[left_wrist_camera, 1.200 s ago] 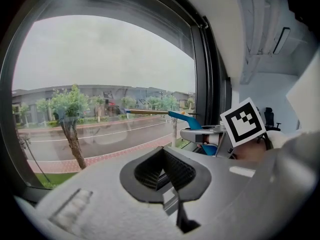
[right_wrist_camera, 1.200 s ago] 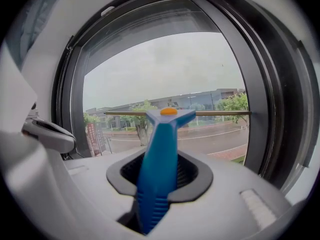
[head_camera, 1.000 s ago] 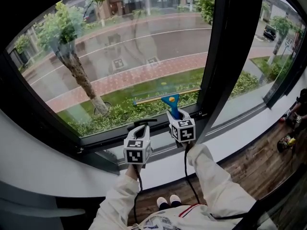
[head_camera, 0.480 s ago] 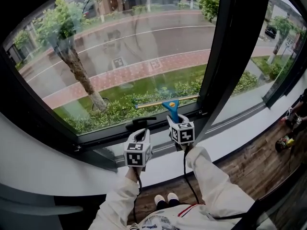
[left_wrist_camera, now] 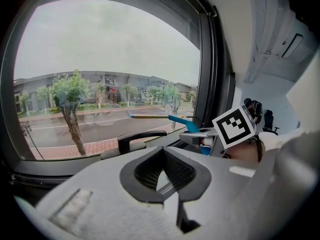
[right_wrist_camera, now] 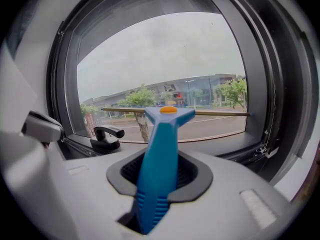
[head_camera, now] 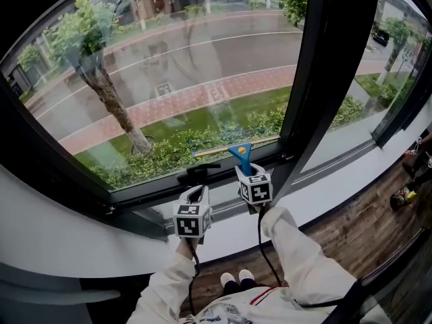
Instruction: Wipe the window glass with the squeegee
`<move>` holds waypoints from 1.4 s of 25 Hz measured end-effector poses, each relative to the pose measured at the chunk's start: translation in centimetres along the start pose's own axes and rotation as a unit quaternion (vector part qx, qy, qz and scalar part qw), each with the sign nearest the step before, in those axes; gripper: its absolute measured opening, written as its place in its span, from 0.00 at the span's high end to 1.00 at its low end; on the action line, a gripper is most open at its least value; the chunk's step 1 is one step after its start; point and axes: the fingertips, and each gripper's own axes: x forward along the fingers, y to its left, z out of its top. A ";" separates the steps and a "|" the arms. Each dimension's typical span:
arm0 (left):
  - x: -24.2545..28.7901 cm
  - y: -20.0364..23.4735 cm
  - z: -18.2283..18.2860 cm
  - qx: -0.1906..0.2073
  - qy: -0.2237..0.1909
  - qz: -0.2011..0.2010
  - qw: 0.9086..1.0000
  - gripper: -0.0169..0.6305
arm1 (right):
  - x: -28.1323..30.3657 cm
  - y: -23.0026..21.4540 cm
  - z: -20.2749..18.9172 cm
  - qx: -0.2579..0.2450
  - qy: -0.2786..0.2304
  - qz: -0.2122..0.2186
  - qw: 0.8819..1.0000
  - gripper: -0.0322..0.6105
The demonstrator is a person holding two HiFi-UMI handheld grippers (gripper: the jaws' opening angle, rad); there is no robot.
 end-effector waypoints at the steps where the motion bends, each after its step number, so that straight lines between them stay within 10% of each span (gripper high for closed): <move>1: 0.0 0.2 -0.1 -0.001 0.001 0.001 1.000 0.97 | 0.1 -0.1 -0.1 -0.005 0.002 -0.003 1.000 0.78; 21: -0.6 0.6 -3.3 -0.019 0.022 0.019 0.999 0.97 | 0.5 -0.3 -1.9 -0.023 0.033 -0.024 0.999 0.79; 35: -11.0 6.7 -6.2 -0.016 -0.012 0.148 0.989 0.97 | -6.2 3.4 3.1 -0.017 -0.035 -0.003 0.999 0.79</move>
